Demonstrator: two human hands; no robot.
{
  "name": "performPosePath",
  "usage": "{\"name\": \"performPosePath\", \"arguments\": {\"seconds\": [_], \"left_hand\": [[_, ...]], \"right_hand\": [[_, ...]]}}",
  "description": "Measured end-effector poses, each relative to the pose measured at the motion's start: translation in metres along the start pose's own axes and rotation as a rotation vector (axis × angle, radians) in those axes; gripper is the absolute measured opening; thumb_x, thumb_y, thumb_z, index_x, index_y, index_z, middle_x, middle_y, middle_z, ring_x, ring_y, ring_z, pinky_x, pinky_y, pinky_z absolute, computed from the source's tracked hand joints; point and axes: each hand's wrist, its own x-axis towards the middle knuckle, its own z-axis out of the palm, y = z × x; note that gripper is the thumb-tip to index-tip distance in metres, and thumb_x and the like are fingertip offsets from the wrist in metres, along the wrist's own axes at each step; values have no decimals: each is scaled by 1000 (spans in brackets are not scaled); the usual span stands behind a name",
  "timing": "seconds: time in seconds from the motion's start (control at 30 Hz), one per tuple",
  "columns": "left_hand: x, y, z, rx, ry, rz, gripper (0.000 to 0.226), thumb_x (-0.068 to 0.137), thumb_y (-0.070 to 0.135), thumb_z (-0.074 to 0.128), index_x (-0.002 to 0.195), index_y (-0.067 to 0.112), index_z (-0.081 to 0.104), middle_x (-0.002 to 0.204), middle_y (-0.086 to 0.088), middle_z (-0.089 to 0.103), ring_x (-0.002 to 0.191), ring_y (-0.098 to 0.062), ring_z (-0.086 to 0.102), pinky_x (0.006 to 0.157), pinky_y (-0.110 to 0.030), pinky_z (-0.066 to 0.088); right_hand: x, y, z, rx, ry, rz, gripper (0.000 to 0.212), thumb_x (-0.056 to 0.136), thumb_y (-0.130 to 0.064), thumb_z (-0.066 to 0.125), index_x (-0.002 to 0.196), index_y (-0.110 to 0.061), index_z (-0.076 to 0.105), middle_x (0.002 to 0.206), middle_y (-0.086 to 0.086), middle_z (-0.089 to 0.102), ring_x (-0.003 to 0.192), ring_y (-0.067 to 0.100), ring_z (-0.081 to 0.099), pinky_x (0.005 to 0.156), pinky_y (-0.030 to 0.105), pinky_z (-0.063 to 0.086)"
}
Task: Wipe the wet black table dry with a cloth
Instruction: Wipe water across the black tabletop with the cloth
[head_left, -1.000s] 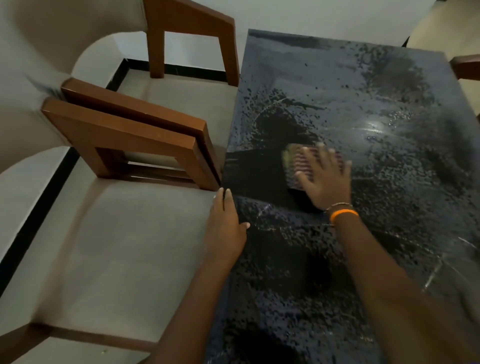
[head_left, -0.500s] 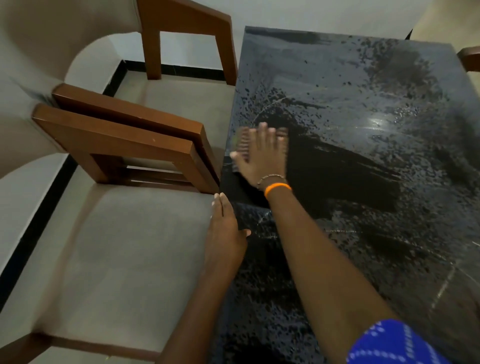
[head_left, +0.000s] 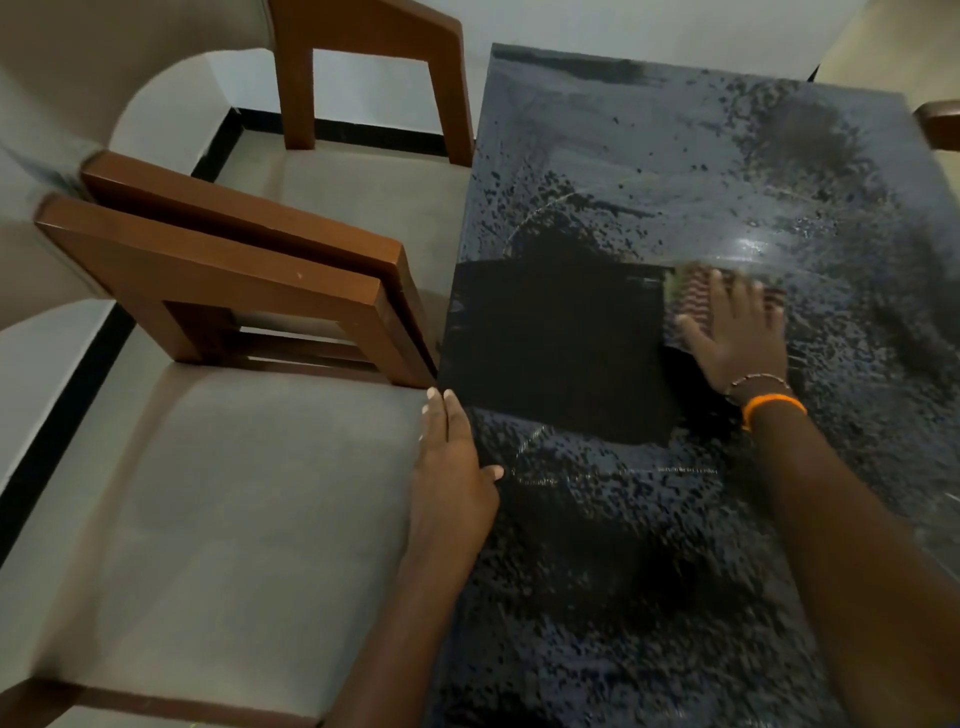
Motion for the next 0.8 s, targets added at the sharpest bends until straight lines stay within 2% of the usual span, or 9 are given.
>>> {"name": "performPosePath", "arguments": {"seconds": [0.1,0.17,0.33,0.4,0.47,0.53,0.6,0.7,0.8], "left_hand": [[0,0,2,-4,8,-10,89,90,20,59,148,11,-7,158,-3,-14,146,-19,-5,116,-35,21],[-1,0,2,-9,13,-10,88,90,20,59,148,10,-6,158,-4,-14,146,-19,-5,116,-36,21],[-1,-5,0,-74,24,12,91,87,20,62,148,11,-4,158,-2,-9,146,-15,-3,117,-29,13],[-1,-10,-2,-150,47,39,93,83,16,67,149,11,1,159,-4,2,145,-15,5,114,-23,10],[-2,-15,-5,-233,78,41,91,80,15,69,149,12,8,158,-5,12,144,-17,13,113,-22,12],[-7,-18,-8,-210,95,21,88,83,23,66,149,12,8,158,-5,10,145,-16,12,113,-22,11],[-13,-16,-6,-143,111,40,87,86,30,63,149,12,6,159,-2,2,145,-13,4,113,-22,8],[-19,0,0,-75,74,147,85,88,34,60,149,15,5,159,2,-5,145,-12,-7,116,-27,1],[-22,21,11,32,-19,237,84,89,35,57,149,15,3,158,2,-8,144,-15,-14,114,-29,-10]], "right_hand": [[-5,-5,0,6,-15,126,66,97,-42,34,149,-12,8,158,12,1,145,31,1,117,52,2],[-7,-35,3,-5,-12,79,66,96,-40,35,149,-12,7,158,13,0,145,32,-1,117,52,-1],[-17,-168,17,-18,-44,-290,67,96,-40,34,149,-14,3,158,11,-4,145,30,-4,115,46,-7],[-30,-213,21,-38,-60,-449,67,95,-43,33,149,-15,4,158,10,-2,146,29,-3,116,47,-7],[-50,-230,27,-70,-84,-606,68,93,-46,32,149,-18,8,159,6,-1,146,26,-2,116,46,-7],[-66,-216,31,-64,-87,-713,70,87,-52,23,149,-20,11,159,2,2,146,22,0,116,45,-5],[-71,-188,29,-20,-76,-717,77,80,-54,16,149,-21,12,159,1,6,146,20,4,117,45,1],[-65,-130,21,-24,-50,-564,81,76,-53,16,149,-20,13,158,3,9,146,23,8,117,46,9],[-57,-53,10,-33,-42,-357,84,73,-54,13,148,-17,14,158,8,9,145,27,9,116,45,8]]}}
